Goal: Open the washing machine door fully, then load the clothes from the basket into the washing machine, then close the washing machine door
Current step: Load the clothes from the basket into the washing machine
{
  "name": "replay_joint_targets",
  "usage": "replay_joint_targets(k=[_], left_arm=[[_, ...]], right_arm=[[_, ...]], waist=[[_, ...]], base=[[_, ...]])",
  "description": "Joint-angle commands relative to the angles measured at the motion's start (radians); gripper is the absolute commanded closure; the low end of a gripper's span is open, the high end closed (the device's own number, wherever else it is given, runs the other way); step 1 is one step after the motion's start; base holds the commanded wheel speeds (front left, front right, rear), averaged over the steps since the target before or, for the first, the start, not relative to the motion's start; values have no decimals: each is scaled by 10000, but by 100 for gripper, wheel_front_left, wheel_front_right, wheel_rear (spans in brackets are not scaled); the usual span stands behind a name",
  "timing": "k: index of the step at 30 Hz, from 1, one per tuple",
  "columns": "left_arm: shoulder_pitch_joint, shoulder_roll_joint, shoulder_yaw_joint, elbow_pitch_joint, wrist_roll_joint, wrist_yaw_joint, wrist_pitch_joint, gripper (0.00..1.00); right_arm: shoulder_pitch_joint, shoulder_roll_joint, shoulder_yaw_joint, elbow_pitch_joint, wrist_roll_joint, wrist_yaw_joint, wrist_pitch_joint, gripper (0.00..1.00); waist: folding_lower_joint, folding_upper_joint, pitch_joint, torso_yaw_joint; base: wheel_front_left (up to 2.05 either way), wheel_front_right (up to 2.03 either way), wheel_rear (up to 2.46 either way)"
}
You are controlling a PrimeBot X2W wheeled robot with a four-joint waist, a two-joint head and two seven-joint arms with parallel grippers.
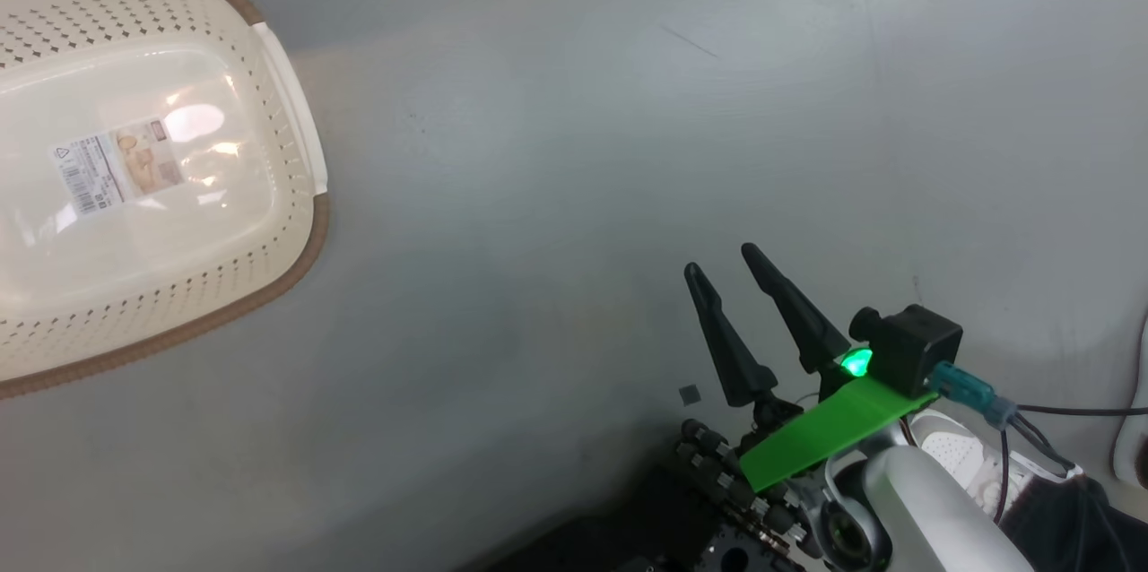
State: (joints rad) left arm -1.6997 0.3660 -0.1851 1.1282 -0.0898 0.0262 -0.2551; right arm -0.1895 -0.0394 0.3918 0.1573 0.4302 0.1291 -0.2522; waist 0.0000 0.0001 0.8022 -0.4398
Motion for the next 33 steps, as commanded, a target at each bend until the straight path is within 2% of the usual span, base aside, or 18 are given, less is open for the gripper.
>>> replay_joint_targets(k=[1, 8, 17, 25, 33], left_arm=[[-387, 333, 7, -492, -69, -19, -56, 0], [16, 345, 11, -1093, -155, -43, -64, 0], [99, 317, -335, -104, -35, -191, 13, 0], [-23, 104, -536, 842, -34, 41, 482, 0], [160, -191, -482, 1202, -356, 130, 435, 0]], right_arm=[[352, -108, 160, -165, 63, 16, -96, 0], [301, -108, 173, -144, 46, 16, -96, 0], [304, -108, 150, -83, -9, 16, -96, 0], [275, -108, 79, -76, -47, 16, -96, 0], [209, -108, -89, -24, -185, 16, -96, 0]], waist=[[0, -1, 5, -2], [0, -1, -36, 38], [0, -1, -208, 89], [0, -1, -328, 279], [0, -1, -660, 565]], base=[[0, 0, 0], [0, 0, 0], [0, 0, 0], [0, 0, 0], [0, 0, 0]])
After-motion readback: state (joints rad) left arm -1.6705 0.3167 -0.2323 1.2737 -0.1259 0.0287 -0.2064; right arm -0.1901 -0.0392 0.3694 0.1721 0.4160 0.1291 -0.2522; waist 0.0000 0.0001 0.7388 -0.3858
